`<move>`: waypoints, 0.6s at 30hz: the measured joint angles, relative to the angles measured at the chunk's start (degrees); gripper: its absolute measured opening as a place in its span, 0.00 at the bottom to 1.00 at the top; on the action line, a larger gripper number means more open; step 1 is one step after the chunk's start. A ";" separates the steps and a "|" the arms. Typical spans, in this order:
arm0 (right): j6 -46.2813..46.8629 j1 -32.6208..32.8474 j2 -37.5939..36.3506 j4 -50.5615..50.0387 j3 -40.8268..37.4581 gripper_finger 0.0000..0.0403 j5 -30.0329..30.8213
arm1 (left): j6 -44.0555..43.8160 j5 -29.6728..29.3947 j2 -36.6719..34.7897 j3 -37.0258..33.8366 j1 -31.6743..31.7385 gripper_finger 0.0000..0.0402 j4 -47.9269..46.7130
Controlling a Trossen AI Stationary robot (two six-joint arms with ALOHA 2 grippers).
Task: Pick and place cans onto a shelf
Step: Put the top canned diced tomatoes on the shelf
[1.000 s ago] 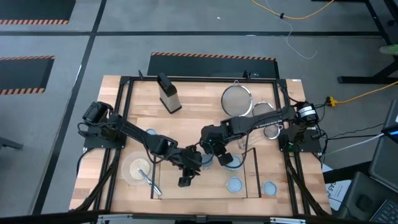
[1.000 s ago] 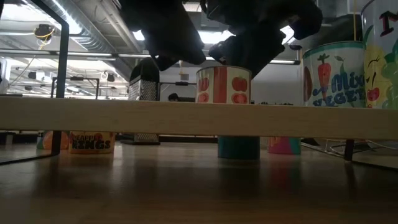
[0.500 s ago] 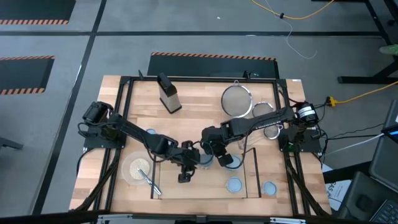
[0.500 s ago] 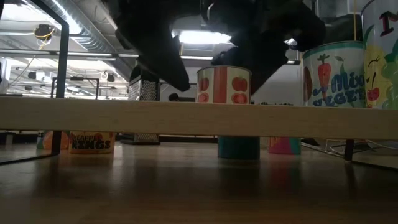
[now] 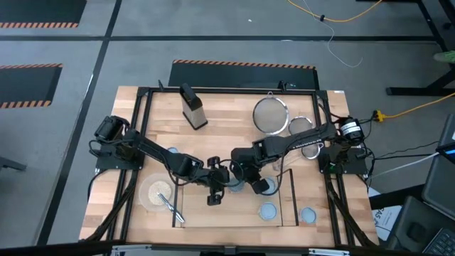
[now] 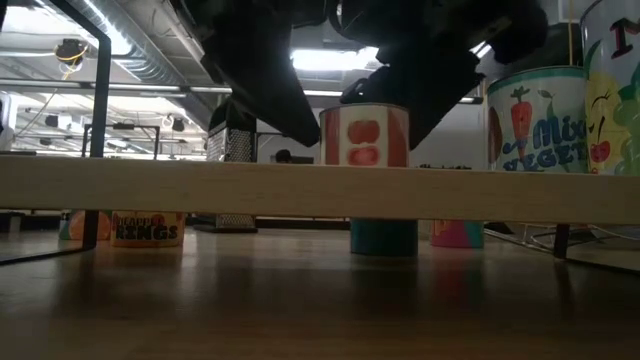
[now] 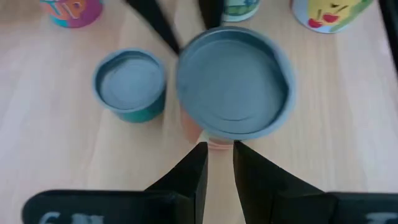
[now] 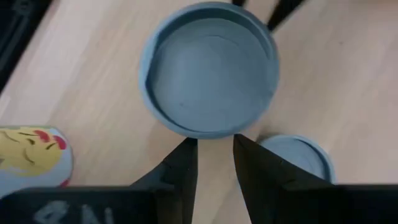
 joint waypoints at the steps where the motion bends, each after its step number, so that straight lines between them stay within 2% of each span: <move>1: 0.00 0.01 0.00 -0.01 0.00 0.26 -0.44 | -0.02 -0.28 0.00 0.00 0.02 0.17 -0.03; 10: -0.03 -0.02 0.00 -1.81 0.00 0.26 -1.04 | 0.00 -6.70 0.00 0.00 0.11 0.17 -1.40; 13: -0.09 -0.02 0.00 -3.57 0.11 0.26 0.17 | -0.04 -5.17 0.00 0.00 0.09 0.17 -1.88; 18: -0.33 -0.04 -0.02 -4.48 1.50 0.26 2.79 | -0.04 1.64 0.00 0.00 -0.33 0.17 -2.07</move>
